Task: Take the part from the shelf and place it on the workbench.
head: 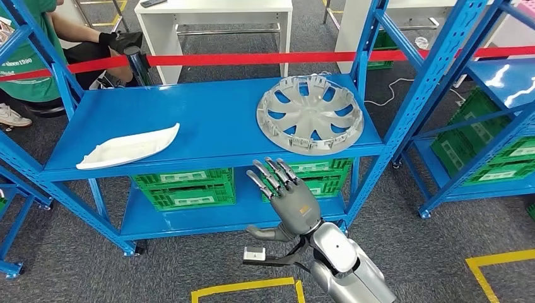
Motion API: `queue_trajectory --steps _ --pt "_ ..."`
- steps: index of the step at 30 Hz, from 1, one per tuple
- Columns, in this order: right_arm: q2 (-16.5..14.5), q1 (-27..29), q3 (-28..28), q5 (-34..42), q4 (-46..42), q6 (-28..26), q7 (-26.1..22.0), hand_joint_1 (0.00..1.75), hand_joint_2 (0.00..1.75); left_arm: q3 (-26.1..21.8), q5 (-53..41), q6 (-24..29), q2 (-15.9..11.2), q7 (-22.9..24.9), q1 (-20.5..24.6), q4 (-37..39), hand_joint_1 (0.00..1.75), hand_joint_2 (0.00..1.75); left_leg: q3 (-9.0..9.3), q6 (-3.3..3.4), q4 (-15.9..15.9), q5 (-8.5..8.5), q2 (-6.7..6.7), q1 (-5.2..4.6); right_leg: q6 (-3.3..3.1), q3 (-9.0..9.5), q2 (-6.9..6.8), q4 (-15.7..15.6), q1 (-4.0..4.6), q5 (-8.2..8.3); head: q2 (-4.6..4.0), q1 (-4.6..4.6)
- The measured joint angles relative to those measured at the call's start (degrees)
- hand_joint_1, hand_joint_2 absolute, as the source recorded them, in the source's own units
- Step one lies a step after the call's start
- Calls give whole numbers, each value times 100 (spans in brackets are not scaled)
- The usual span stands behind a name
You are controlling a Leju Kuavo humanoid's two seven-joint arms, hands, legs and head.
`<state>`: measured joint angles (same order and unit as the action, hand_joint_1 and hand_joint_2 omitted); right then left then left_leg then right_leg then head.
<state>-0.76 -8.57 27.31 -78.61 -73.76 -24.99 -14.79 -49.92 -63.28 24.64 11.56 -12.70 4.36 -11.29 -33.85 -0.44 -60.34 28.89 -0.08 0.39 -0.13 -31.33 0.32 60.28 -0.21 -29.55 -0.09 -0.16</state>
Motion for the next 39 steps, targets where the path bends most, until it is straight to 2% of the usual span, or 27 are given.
queue_trajectory --steps 2,3,6,7,8,9,10,11,13,15,17,18,19,21,22,23,24,26,27,29,30,32,34,36,37,38,39 --pt "0 56 -76 50 -76 -8 -24 0 0 -1 -19 -4 -3 9 -4 0 0 0 88 82 24 -61 -9 11 65 -37 -5 176 -9 -47 0 14" --pt "1 74 -115 90 -112 -7 -45 0 0 -1 -30 -5 -3 13 4 -1 0 0 129 108 29 -55 -11 16 88 -138 -8 360 -16 -145 0 22" --pt "6 145 -216 195 -171 4 -117 0 0 -1 -62 -5 -4 27 28 -1 0 0 156 153 30 -2 -8 9 144 -743 -10 1262 -22 -530 0 37" --pt "12 183 -246 217 -177 9 -133 0 0 -1 -72 -5 -4 34 30 -1 0 0 173 157 30 22 -10 6 143 -904 -10 1435 -21 -549 0 37" --pt "19 215 -273 231 -185 14 -143 0 0 -1 -80 -5 -3 43 30 -1 0 0 202 156 29 50 -13 4 133 -973 -10 1414 -20 -450 0 39" --pt "25 237 -298 241 -195 18 -145 0 0 -1 -86 -5 -2 48 30 -1 0 0 245 151 30 82 -16 1 108 -931 -10 1180 -15 -239 0 40" --pt "31 247 -322 246 -210 19 -144 0 0 0 -90 -5 0 51 31 -1 0 0 286 141 32 118 -16 0 70 -806 -17 788 -4 34 0 41" --pt "36 251 -341 247 -224 20 -144 0 0 0 -92 -6 5 53 34 1 0 0 329 126 35 151 -13 -1 30 -683 -31 439 18 206 0 37" --pt "44 254 -365 248 -249 22 -145 0 0 1 -94 -9 14 54 51 0 0 0 358 70 59 203 -8 -1 -38 -539 -54 35 70 214 0 39" --pt "54 266 -379 249 -265 22 -145 0 0 2 -95 -11 20 56 63 -2 0 0 405 -14 41 190 -4 -9 -93 -491 -41 -33 77 164 0 44" --pt "58 275 -388 250 -285 20 -145 0 0 2 -96 -13 24 56 67 -4 0 0 428 -77 -112 194 1 -17 -160 -358 -27 -104 35 286 0 34" --pt "57 270 -390 249 -293 20 -145 0 0 2 -96 -14 25 56 74 -6 0 0 351 -99 -296 237 0 -16 -189 -291 -27 -121 17 288 0 21" --pt "57 267 -390 249 -301 21 -146 0 0 3 -97 -14 25 56 84 -8 0 0 189 -119 -576 321 0 -9 -211 -240 -28 -135 4 277 0 7" --pt "58 273 -390 254 -307 25 -150 0 0 7 -101 -14 25 61 91 -7 0 0 -245 -168 -1208 592 -1 7 -235 -191 -4 -137 -5 231 0 -10" --pt "58 283 -391 265 -307 28 -157 0 0 8 -104 -14 25 68 86 -7 0 0 -420 -191 -1390 703 -1 18 -231 -168 27 -136 -9 203 0 -9" --pt "60 292 -392 279 -307 31 -169 0 0 9 -109 -15 25 75 79 -7 0 0 -513 -208 -1406 715 -1 28 -221 -139 68 -135 -15 175 0 -8" --pt "60 296 -394 295 -307 34 -187 0 0 9 -115 -17 24 83 74 -7 0 0 -512 -217 -1233 585 -8 40 -205 -103 116 -132 -25 146 0 -10" --pt "61 296 -400 325 -307 37 -223 0 0 9 -129 -28 22 93 68 -6 0 0 -338 -231 -532 53 -109 74 -156 -40 206 -116 -46 81 0 -10" --pt "61 296 -403 336 -306 39 -234 0 0 10 -134 -36 21 101 68 -5 0 0 -254 -221 -237 -77 -172 84 -124 -22 252 -98 -52 50 0 -11" --pt "61 293 -410 345 -306 44 -242 0 0 13 -138 -52 19 118 69 -3 0 0 -178 -166 9 -152 -250 79 -43 -26 325 -74 -48 -8 0 -11" --pt "61 292 -414 337 -306 46 -245 0 0 14 -136 -56 19 126 71 -2 0 0 -162 -120 -6 -117 -228 70 -5 -23 356 -71 -44 -30 0 -9" --pt "61 279 -417 303 -307 49 -249 0 0 15 -127 -57 25 134 77 -3 0 0 -108 -36 11 -216 -186 86 64 -38 321 -14 -43 -91 0 -2" --pt "61 241 -417 251 -305 56 -245 0 0 15 -108 -57 30 132 81 -5 0 0 -60 35 31 -197 -143 96 116 -247 163 388 -45 -264 0 17" --pt "60 216 -413 204 -301 69 -241 0 0 15 -95 -57 29 130 73 -5 0 0 -31 80 31 -150 -106 78 148 -702 43 1124 -46 -513 0 29" --pt "60 218 -411 192 -297 76 -239 0 0 15 -92 -57 28 130 69 -5 0 0 -14 90 30 -124 -95 69 153 -912 26 1409 -47 -557 0 29" --pt "60 222 -411 183 -293 81 -239 0 0 15 -90 -57 28 130 65 -5 0 0 12 92 30 -94 -90 63 148 -1036 19 1511 -46 -493 0 30" --pt "61 224 -411 180 -291 85 -239 0 0 15 -87 -58 29 130 62 -5 0 0 49 89 29 -63 -89 59 134 -1047 16 1394 -43 -320 0 31"
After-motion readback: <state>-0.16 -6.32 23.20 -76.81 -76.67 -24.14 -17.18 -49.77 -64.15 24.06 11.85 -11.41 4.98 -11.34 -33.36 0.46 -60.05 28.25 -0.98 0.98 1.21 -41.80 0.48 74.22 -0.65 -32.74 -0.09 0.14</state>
